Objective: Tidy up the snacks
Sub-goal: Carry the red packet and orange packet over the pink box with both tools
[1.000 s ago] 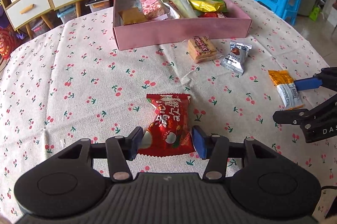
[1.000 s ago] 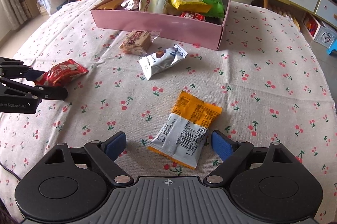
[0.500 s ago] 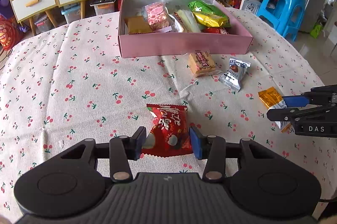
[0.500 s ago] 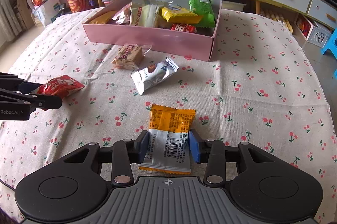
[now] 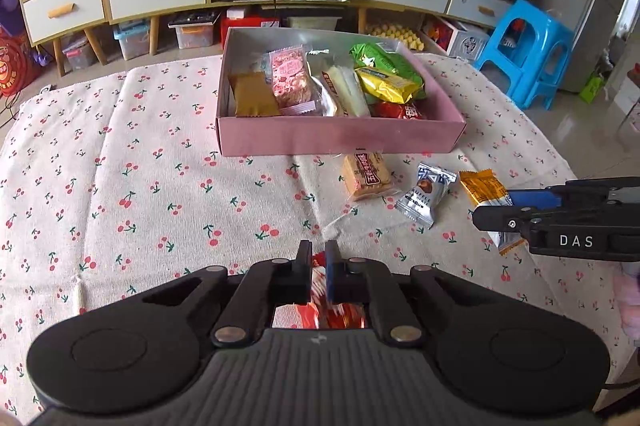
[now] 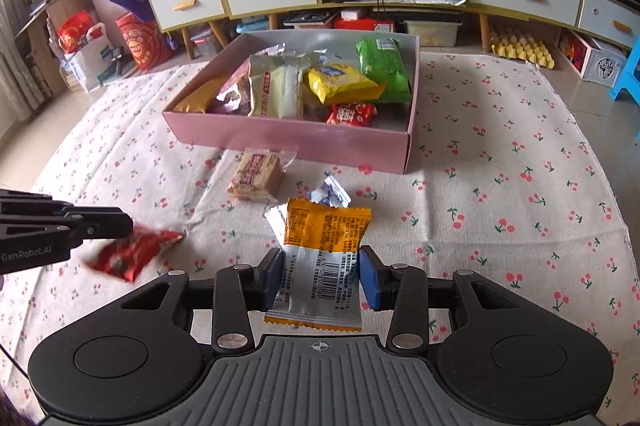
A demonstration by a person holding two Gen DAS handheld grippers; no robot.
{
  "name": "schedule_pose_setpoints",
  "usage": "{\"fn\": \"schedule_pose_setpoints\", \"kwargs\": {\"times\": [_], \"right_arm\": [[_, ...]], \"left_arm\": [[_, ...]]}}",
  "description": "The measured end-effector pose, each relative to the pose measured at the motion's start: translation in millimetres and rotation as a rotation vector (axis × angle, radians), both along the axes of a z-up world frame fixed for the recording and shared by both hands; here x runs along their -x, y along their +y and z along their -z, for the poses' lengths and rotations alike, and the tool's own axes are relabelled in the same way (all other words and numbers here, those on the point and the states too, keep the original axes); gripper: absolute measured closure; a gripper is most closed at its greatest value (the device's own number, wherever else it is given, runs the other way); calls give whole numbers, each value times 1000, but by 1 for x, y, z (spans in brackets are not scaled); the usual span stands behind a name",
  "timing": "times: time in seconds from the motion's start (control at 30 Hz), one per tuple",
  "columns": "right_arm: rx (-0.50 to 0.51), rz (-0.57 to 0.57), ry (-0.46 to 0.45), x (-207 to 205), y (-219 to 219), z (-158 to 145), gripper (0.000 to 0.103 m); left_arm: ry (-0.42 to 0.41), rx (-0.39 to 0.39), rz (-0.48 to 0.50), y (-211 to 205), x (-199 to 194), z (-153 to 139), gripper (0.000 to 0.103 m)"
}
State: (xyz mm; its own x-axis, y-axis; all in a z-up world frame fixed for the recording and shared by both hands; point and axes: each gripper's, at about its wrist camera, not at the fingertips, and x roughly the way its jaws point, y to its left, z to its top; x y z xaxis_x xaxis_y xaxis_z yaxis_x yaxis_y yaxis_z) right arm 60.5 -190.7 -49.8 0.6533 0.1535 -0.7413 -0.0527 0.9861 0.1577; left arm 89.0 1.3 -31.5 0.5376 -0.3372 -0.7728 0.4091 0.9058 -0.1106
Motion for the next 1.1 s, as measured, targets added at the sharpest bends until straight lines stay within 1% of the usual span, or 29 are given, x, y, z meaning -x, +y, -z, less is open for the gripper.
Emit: {"fn": "schedule_pose_setpoints", "kwargs": {"times": [0.03, 0.07, 0.1, 0.13, 0.17, 0.2, 0.23, 0.3, 0.33, 0.4, 0.47, 0.53, 0.57, 0.63, 0.77, 0.93, 1.1], "right_arm": [[-4, 3, -4, -2, 0, -2, 63], [-8, 6, -5, -5, 1, -3, 63], [-15, 5, -1, -8, 2, -4, 63], [-20, 3, 3, -9, 3, -4, 63], [-22, -2, 7, -11, 4, -4, 63], [-19, -11, 16, -12, 7, -3, 63], [-12, -17, 25, -13, 9, -1, 63], [5, -29, 55, -14, 15, 4, 63], [7, -35, 66, -15, 16, 6, 63], [7, -45, 85, -15, 20, 9, 63], [8, -53, 95, -16, 24, 10, 63], [10, -55, 100, -16, 26, 10, 63], [8, -55, 101, -16, 26, 9, 63], [2, -54, 101, -17, 27, 7, 63], [-18, -44, 88, -22, 25, -1, 63], [-57, -1, 56, -35, 15, -15, 63], [-116, 44, 20, -52, 5, -26, 63]], "left_arm": [[7, -3, -2, -1, -2, 0, 97], [40, -2, 6, -2, -6, 1, 96], [69, 4, 10, -2, -8, 1, 93], [83, 7, -4, -1, -8, 2, 86], [91, -8, -14, -1, -7, 3, 78], [99, -25, -17, -3, -6, 5, 64], [102, -33, -15, -4, -5, 6, 54], [133, -54, -20, -6, -2, 11, 48], [149, -55, -19, -7, -2, 13, 47], [185, -61, -17, -9, -1, 19, 46], [211, -82, -22, -12, -1, 24, 50], [234, -95, -37, -13, -3, 30, 64], [237, -95, -47, -13, -4, 31, 69], [226, -85, -64, -12, -5, 28, 72], [186, -47, -99, -9, -10, 14, 74], [143, -3, -129, -7, -20, -3, 74], [103, 47, -151, -9, -34, -16, 74]]}}
